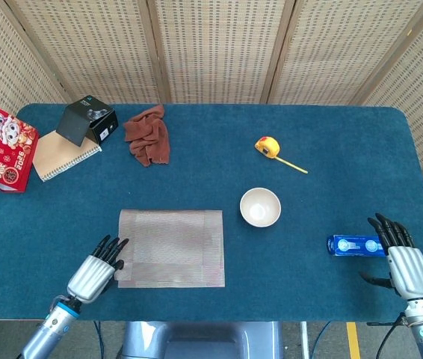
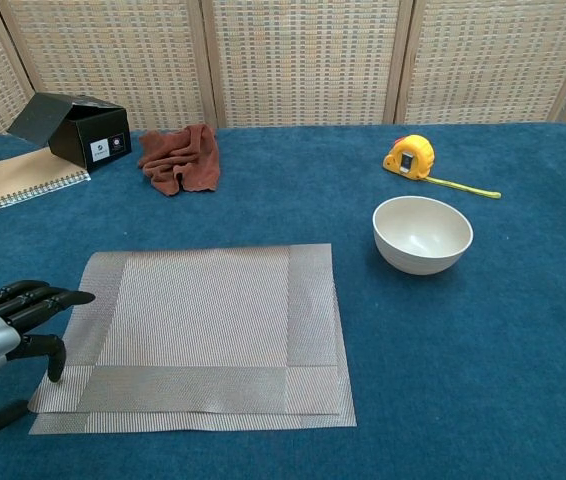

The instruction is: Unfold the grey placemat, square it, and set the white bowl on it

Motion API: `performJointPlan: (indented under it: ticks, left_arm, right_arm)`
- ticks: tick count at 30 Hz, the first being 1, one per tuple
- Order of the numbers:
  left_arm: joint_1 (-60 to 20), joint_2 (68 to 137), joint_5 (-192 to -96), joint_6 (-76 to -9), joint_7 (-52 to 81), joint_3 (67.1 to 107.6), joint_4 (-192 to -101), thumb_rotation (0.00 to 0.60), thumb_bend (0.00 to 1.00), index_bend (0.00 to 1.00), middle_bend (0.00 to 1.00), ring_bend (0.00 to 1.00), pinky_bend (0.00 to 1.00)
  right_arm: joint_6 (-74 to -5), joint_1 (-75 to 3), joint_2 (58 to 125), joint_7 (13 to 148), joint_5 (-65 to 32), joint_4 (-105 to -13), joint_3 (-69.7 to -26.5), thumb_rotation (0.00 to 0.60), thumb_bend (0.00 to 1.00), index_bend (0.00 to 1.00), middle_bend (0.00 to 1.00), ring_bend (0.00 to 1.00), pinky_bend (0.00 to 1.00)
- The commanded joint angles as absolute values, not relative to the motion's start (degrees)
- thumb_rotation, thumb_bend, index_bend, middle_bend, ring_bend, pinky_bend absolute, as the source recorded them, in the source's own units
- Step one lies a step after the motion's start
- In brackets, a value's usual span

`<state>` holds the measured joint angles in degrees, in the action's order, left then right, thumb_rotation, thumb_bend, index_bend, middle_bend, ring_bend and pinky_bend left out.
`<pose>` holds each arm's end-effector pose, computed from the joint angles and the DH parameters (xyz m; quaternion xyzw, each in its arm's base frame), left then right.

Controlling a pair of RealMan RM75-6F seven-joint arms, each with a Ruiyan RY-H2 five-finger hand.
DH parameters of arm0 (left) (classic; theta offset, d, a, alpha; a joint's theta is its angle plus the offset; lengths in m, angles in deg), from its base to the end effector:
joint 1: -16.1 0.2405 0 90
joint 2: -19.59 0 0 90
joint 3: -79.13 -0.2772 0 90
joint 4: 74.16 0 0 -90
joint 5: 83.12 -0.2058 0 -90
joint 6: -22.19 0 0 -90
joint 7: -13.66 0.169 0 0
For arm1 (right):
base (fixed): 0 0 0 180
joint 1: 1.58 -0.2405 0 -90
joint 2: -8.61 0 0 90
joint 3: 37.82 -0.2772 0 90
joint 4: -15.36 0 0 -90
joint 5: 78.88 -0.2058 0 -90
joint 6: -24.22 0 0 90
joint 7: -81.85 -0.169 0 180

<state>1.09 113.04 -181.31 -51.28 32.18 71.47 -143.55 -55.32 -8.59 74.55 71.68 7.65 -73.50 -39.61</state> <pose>-0.2845 0.2069 -0.0447 -0.8067 -0.2588 -0.3140 0.4285 -0.3369 -0.2159 0.1487 0.5920 -0.4527 0.4064 0.5286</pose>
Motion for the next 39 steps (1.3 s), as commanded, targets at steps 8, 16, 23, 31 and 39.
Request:
performJointPlan:
  ticks: [8, 16, 23, 31, 39]
  left_arm:
    - [0.8, 114.4, -181.2, -51.0, 33.2, 71.7, -143.1, 0.6, 0.45, 0.46, 0.0, 0.0, 0.0]
    - [0.9, 115.1, -180.8, -51.1, 33.0, 71.8, -142.3, 0.6, 0.45, 0.53, 0.0, 0.0, 0.0]
    - [1.0, 115.6, -180.4, -51.2, 32.6, 72.0, -141.5, 0.6, 0.45, 0.55, 0.0, 0.0, 0.0]
    - [1.1, 115.9, -180.4, -51.7, 32.5, 72.0, -140.9, 0.6, 0.52, 0.56, 0.0, 0.0, 0.0]
    - [1.0, 115.8, -180.4, -51.9, 32.4, 72.1, -141.2, 0.6, 0.53, 0.57, 0.0, 0.0, 0.0]
  right_arm:
    - [-55.3, -8.6, 74.5, 71.6, 7.6, -73.6, -39.6, 0.6, 0.09, 0.01, 0.0, 0.0, 0.0]
    - [-55.1, -8.7, 74.4, 71.4, 7.7, -73.7, -39.5, 0.6, 0.09, 0.01, 0.0, 0.0, 0.0]
    - [-54.9, -8.7, 74.4, 71.5, 7.6, -73.7, -39.5, 0.6, 0.09, 0.01, 0.0, 0.0, 0.0]
    - [-54.7, -8.7, 74.4, 71.6, 7.5, -73.9, -39.5, 0.6, 0.09, 0.01, 0.0, 0.0, 0.0]
    - [-54.7, -8.8, 74.2, 71.6, 7.5, -74.1, -39.5, 0.6, 0.09, 0.01, 0.0, 0.0, 0.0]
